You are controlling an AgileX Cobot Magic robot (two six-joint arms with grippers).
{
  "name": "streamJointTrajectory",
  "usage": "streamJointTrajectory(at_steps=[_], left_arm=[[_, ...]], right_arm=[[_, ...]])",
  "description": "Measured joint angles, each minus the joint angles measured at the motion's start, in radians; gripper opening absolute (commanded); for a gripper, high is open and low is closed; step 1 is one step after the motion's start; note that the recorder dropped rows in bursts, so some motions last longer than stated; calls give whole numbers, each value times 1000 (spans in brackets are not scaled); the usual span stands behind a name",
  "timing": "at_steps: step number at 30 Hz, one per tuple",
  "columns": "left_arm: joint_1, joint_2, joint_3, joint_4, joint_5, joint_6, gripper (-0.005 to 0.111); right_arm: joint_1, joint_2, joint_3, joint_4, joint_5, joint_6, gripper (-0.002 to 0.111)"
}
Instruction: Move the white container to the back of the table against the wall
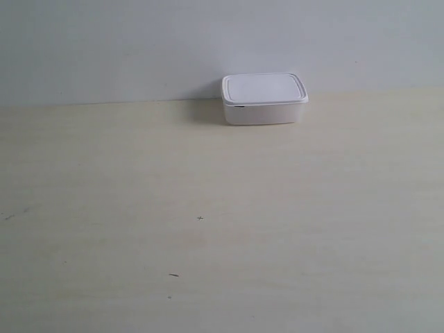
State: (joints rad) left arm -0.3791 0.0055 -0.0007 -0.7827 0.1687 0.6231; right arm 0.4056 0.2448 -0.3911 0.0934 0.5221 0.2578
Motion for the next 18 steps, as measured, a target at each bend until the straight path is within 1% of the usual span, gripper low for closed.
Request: streamJointTrajectory(at_steps=[6,12,16,18], left_arm=[[0,0,0,7,-15,16,0],[0,0,0,7,-16,20,0],[0,0,0,7,-16,20,0],[0,0,0,7,-16,20,0]], right_arm=[[0,0,0,59,-42,0,0],[0,0,3,70,-97,0,0],[0,0,55,74,-141,0,0],[0,0,93,77,-190,0,0]])
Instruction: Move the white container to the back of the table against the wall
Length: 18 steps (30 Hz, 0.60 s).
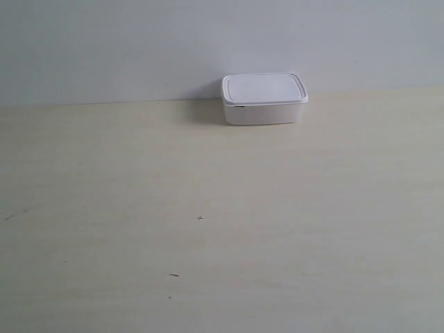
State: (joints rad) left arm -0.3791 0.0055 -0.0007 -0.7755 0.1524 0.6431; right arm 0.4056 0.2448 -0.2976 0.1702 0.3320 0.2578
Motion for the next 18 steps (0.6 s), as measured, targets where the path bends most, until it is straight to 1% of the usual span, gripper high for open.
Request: streamJointTrajectory(at_steps=[3,5,12,18], left_arm=[[0,0,0,0,0,0,0],[0,0,0,0,0,0,0],[0,0,0,0,0,1,0],[0,0,0,0,0,2,0]], right_arm=[[0,0,57,12,-109,0,0],[0,0,82,28,-147,0,0],[0,0,162,48,-166,-46,0],[0,2,235,74,-226,-143,0]])
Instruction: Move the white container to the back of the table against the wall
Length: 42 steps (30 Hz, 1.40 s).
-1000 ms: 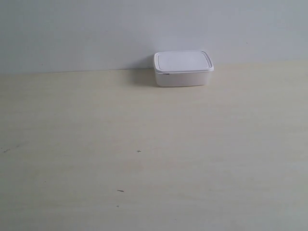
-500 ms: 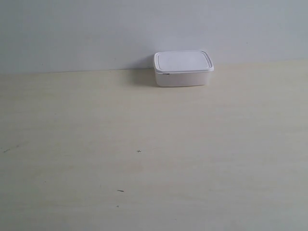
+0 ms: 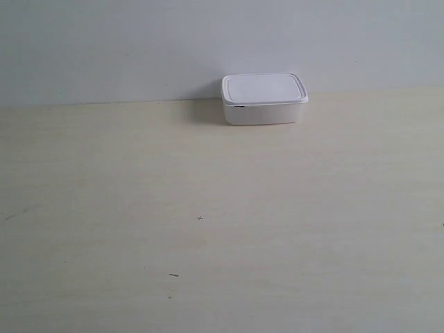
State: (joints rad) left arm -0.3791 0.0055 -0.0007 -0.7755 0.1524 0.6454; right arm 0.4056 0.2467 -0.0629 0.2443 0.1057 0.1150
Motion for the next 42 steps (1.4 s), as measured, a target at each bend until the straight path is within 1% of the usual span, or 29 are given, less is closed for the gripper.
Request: streamJointTrajectory(at_steps=[2,3,4,5,7,10,16,19,22,26,27,28,29,31,34,35,38,42], left_arm=[[0,0,0,0,0,0,0],[0,0,0,0,-1,0,0],[0,0,0,0,-1,0,0],[0,0,0,0,-1,0,0],[0,0,0,0,-2,0,0],[0,0,0,0,-3,0,0],[0,0,0,0,-3,0,0],[27,0,0,0,-3,2,0],[73,0,0,0,-3,2,0],[151,0,0,0,-3,2,0],[191,0,0,0,-3,2,0],[212,0,0,0,-3,2,0],[247,0,0,0,-3,2,0],[289,0,0,0,-5,2,0],[335,0,0,0,-5,2,0],[345,0,0,0,-5,2,0],[405,0,0,0,-5,2,0],[467,0,0,0,-5,2,0]], right_arm=[[0,0,2,115,-9,-6,0],[0,0,2,245,-13,-6,0],[0,0,2,322,-14,-6,0],[0,0,2,453,-14,-4,0],[0,0,2,588,-16,-4,0],[0,0,2,631,-17,-4,0],[0,0,2,642,-21,-4,0],[0,0,2,575,-21,-4,0],[0,0,2,449,-21,-4,0],[0,0,16,251,-26,-4,0],[0,0,38,141,-33,-4,0],[0,0,50,85,-33,-4,0],[0,0,58,18,-31,-4,0],[0,0,58,-25,-38,-4,0],[0,0,58,-94,-42,-4,0],[0,0,58,-101,-42,-4,0],[0,0,58,-111,-42,-4,0],[0,0,58,-111,-42,-4,0]])
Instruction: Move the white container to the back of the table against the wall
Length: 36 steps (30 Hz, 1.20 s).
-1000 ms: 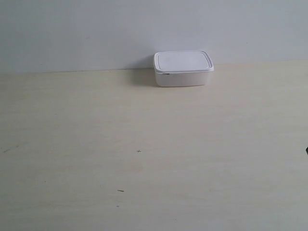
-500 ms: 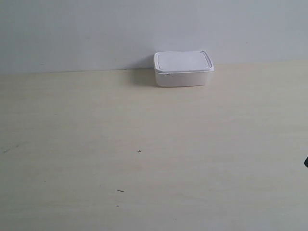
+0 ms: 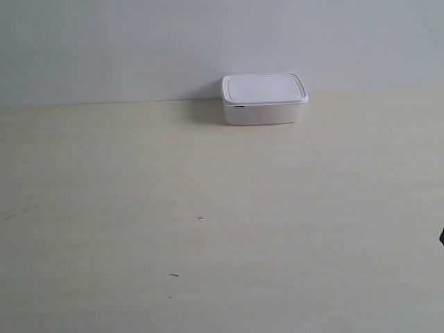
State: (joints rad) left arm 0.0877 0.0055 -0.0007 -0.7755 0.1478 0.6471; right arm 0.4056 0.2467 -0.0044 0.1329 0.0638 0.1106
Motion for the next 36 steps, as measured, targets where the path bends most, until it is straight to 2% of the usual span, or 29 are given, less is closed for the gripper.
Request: streamJointTrajectory(at_steps=[7,12,18,27,36], left_arm=[[10,0,0,0,0,0,0],[10,0,0,0,0,0,0],[32,0,0,0,0,0,0],[115,0,0,0,0,0,0],[122,0,0,0,0,0,0]], right_arm=[[0,-5,0,0,0,0,0],[-21,-103,0,0,0,0,0],[-122,-217,0,0,0,0,0],[-250,-229,0,0,0,0,0],[-353,-229,0,0,0,0,0]])
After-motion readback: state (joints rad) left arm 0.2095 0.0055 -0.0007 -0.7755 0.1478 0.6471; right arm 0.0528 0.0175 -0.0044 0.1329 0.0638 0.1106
